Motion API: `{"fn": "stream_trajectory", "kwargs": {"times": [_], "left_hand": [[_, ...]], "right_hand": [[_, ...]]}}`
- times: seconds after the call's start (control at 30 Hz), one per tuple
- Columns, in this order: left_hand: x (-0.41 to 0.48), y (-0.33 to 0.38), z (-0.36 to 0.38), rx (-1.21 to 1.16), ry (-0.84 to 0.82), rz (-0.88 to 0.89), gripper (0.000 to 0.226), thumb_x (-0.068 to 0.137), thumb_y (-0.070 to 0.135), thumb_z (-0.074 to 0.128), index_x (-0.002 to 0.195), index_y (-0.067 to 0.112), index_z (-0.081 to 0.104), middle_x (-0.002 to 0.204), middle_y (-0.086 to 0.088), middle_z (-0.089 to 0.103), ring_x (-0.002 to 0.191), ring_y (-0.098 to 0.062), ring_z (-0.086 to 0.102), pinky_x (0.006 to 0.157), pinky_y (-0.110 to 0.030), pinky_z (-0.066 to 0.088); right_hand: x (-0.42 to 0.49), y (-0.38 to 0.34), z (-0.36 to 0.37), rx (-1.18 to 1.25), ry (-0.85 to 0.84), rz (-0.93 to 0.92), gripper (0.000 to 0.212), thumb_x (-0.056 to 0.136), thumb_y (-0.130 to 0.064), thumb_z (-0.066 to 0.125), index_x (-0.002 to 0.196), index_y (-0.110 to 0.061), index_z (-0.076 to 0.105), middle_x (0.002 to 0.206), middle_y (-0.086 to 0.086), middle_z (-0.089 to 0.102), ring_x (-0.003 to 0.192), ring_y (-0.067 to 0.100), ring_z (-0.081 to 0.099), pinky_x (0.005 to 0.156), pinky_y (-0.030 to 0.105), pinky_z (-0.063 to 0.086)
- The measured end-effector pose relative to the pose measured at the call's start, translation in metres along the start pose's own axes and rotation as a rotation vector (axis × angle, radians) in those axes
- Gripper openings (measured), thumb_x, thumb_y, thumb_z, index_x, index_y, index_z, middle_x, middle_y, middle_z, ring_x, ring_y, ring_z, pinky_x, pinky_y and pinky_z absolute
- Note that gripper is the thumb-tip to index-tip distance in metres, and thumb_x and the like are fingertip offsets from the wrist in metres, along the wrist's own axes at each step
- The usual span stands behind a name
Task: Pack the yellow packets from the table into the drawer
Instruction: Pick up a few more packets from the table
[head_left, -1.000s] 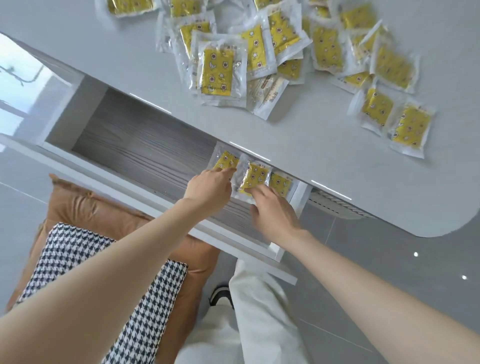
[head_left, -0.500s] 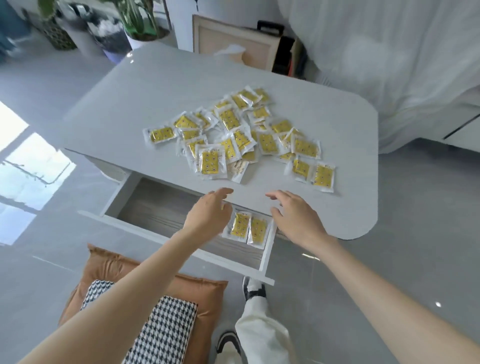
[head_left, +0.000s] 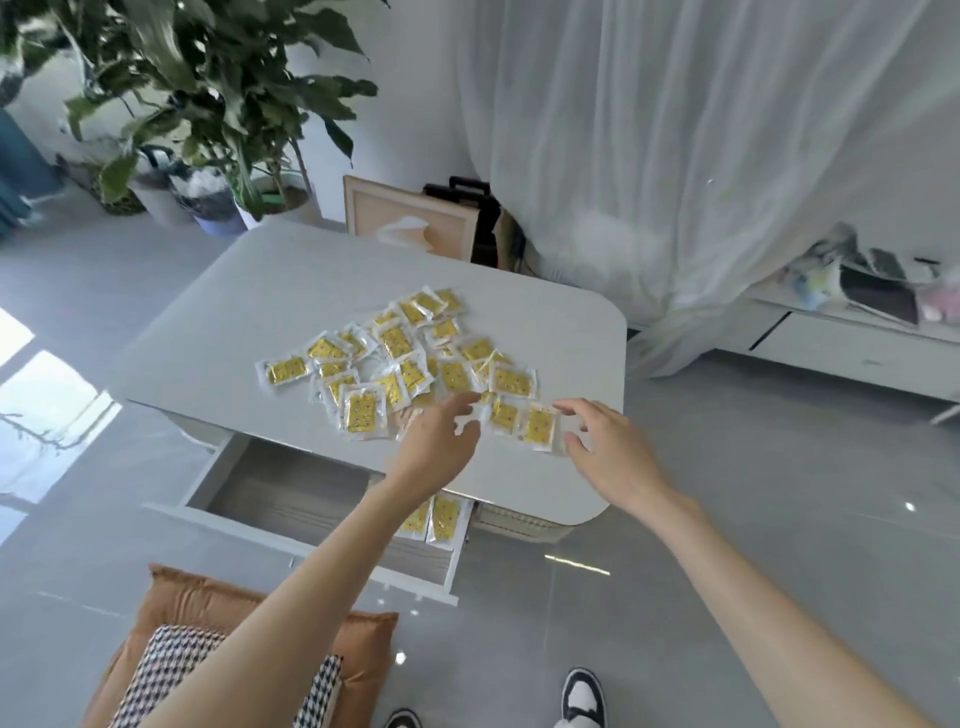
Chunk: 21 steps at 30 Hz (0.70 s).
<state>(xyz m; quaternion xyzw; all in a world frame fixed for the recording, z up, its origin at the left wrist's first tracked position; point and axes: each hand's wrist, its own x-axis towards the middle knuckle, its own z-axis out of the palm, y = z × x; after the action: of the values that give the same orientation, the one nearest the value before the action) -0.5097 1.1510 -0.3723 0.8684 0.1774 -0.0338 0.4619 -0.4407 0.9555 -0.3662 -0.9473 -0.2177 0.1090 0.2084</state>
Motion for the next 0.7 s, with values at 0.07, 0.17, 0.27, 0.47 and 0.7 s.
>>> {"fn": "stream_trajectory", "kwargs": {"times": [0.07, 0.17, 0.27, 0.47, 0.7], "left_hand": [[0.0, 0.02, 0.015, 0.009, -0.024, 0.006, 0.04, 0.096, 0.02, 0.047, 0.136, 0.025, 0.048, 0.131, 0.002, 0.057, 0.117, -0.018, 0.056, 0.095, -0.027, 0.044], [0.008, 0.051, 0.034, 0.056, -0.053, 0.003, 0.041, 0.096, 0.021, 0.046, 0.137, 0.026, 0.047, 0.132, 0.002, 0.057, 0.117, -0.017, 0.056, 0.091, -0.024, 0.041], [0.021, 0.079, 0.055, 0.099, -0.037, -0.005, 0.041, 0.096, 0.023, 0.045, 0.137, 0.026, 0.047, 0.132, 0.002, 0.057, 0.116, -0.017, 0.057, 0.09, -0.026, 0.044], [0.036, 0.138, 0.104, 0.022, 0.061, -0.079, 0.041, 0.095, 0.021, 0.046, 0.135, 0.025, 0.049, 0.129, 0.002, 0.059, 0.114, -0.017, 0.058, 0.094, -0.032, 0.048], [0.063, 0.18, 0.136, -0.065, 0.149, -0.118, 0.04, 0.096, 0.017, 0.045, 0.135, 0.021, 0.05, 0.128, -0.001, 0.06, 0.111, -0.016, 0.059, 0.085, -0.027, 0.05]], "right_hand": [[-0.002, 0.015, -0.02, 0.003, -0.013, -0.004, 0.039, 0.096, -0.02, 0.046, 0.133, -0.029, 0.049, 0.133, -0.008, 0.054, 0.119, 0.016, 0.051, 0.091, 0.032, 0.045], [-0.004, 0.043, -0.047, 0.037, -0.021, -0.014, 0.039, 0.096, -0.017, 0.046, 0.134, -0.025, 0.049, 0.134, -0.006, 0.053, 0.121, 0.017, 0.051, 0.091, 0.03, 0.041], [-0.004, 0.078, -0.074, 0.042, -0.041, -0.053, 0.04, 0.095, -0.016, 0.046, 0.134, -0.025, 0.05, 0.133, -0.006, 0.054, 0.119, 0.016, 0.051, 0.091, 0.028, 0.04], [0.011, 0.139, -0.134, 0.017, -0.11, -0.176, 0.041, 0.095, -0.013, 0.047, 0.136, -0.021, 0.049, 0.136, -0.005, 0.052, 0.124, 0.016, 0.049, 0.098, 0.026, 0.038], [0.046, 0.186, -0.184, -0.013, -0.135, -0.247, 0.042, 0.097, -0.019, 0.046, 0.138, -0.028, 0.046, 0.138, -0.011, 0.049, 0.123, 0.012, 0.048, 0.087, 0.025, 0.04]]}}
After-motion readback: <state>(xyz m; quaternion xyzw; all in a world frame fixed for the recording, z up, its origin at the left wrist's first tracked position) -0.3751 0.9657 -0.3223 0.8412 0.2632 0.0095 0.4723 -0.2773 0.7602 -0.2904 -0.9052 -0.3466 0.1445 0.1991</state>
